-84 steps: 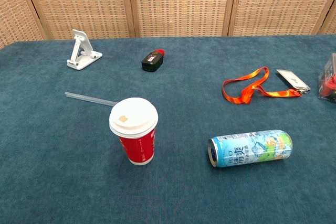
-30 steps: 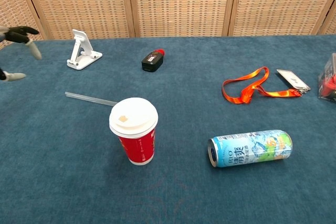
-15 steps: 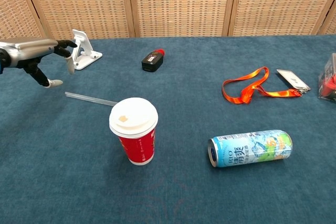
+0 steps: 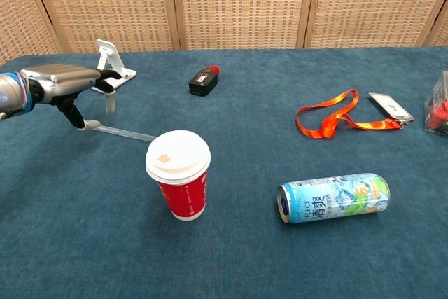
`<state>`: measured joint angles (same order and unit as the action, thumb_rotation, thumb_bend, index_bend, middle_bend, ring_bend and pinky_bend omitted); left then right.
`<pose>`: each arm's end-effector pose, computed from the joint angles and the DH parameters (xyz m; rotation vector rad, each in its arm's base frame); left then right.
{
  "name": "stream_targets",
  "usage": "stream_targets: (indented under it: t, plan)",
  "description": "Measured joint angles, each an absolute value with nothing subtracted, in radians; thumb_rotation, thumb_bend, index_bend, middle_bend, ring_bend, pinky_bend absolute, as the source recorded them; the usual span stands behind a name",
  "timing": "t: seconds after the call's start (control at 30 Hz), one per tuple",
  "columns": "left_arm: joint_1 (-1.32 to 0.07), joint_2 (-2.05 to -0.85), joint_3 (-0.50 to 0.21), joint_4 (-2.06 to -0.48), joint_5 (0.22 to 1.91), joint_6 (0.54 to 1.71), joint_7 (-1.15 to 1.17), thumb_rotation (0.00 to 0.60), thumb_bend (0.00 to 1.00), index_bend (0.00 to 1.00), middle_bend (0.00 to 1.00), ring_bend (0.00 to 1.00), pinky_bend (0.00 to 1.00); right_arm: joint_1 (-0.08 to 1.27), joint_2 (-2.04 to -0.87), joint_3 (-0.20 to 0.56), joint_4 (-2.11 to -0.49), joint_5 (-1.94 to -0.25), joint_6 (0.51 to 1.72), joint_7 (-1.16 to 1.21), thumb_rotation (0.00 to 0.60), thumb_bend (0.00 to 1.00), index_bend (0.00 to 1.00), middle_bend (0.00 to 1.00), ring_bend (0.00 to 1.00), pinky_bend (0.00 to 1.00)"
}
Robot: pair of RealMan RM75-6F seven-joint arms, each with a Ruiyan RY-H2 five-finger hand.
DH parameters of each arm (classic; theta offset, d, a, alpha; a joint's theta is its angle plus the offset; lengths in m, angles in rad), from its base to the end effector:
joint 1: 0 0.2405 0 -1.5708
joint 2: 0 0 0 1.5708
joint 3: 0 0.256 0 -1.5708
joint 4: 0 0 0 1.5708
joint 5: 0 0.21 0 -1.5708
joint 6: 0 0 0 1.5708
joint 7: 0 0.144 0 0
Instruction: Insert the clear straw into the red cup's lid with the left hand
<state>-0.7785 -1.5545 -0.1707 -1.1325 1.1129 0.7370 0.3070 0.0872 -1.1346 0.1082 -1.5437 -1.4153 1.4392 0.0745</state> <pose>-0.2163 0.3975 -0.0024 -1.8846 -0.8441 -0.6170 -0.3314 -0.1945 0.1688 1.2833 -0.9446 0.9019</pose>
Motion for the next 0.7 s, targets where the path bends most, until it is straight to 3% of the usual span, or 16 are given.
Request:
stream_targets:
  t: [0.7]
  plan:
    - [-0.831, -1.633, -0.151, -1.067, 1.099, 0.72, 0.348, 0.6, 0.36, 0.45, 0.0, 0.0, 0.0, 0.09, -1.135, 0.116, -1.528, -1.399, 1.428, 0.102, 0.6, 0.07, 0.03, 0.0, 0.0, 0.0]
